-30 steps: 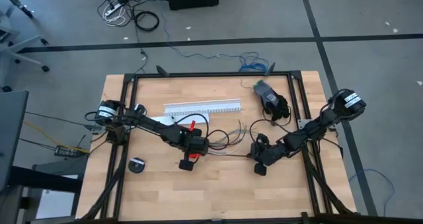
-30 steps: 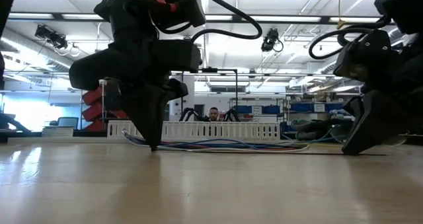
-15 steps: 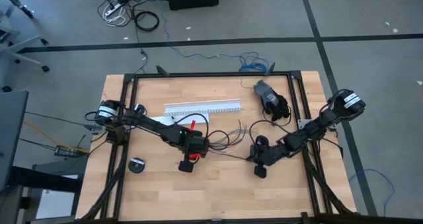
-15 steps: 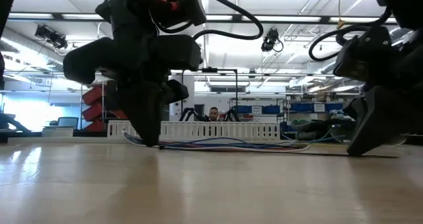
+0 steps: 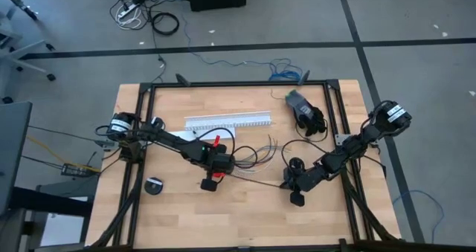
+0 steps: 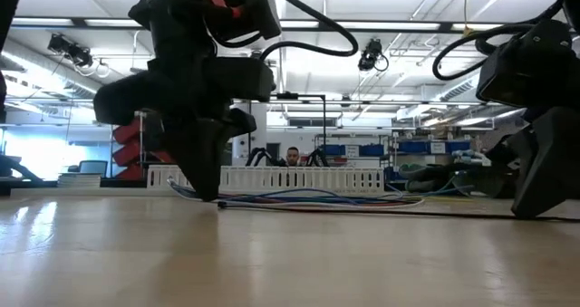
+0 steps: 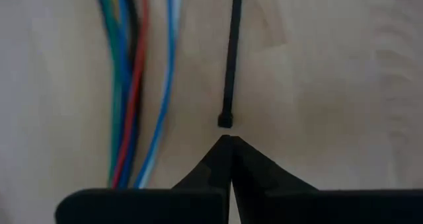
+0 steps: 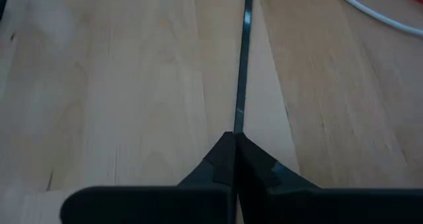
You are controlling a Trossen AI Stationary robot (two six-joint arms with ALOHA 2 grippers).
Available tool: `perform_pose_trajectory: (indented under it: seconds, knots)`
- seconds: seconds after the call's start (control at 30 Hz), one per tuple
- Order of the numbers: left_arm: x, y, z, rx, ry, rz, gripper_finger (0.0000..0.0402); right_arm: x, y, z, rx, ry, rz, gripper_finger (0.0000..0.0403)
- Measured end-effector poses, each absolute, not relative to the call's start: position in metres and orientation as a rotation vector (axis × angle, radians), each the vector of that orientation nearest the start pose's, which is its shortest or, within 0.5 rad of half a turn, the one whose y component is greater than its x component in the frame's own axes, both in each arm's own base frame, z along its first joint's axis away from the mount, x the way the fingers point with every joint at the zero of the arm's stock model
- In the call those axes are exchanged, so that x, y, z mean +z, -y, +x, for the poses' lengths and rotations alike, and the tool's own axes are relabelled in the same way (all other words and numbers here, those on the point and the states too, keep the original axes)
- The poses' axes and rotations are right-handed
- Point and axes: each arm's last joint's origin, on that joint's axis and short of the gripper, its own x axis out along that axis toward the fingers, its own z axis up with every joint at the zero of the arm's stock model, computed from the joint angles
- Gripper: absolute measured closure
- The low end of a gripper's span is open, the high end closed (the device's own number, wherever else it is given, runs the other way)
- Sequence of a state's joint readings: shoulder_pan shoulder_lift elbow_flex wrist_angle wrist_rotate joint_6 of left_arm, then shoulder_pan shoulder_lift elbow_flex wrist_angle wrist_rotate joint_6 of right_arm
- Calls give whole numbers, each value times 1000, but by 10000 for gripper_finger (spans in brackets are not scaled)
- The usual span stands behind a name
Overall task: Ziptie cables
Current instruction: Wrap the colored wires together using a zip tie
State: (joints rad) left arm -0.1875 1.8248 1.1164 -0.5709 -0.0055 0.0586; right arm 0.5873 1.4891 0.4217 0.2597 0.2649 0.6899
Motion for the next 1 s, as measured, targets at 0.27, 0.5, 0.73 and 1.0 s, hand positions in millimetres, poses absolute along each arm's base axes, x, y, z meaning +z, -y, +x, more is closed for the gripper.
perform_pose_trajectory:
  seconds: [0.27, 0.5, 0.73, 1.0]
  knots:
    - [153, 64, 335, -211, -1250, 176, 402, 112, -124, 200, 34, -802, 313, 403]
    - [154, 64, 338, -202, -1212, 185, 377, 112, -124, 200, 32, -803, 310, 403]
    - [154, 64, 338, -201, -1219, 186, 324, 112, -124, 200, 35, -804, 300, 403]
    - [154, 66, 338, -254, -1214, 144, 307, 112, -124, 200, 34, -804, 299, 403]
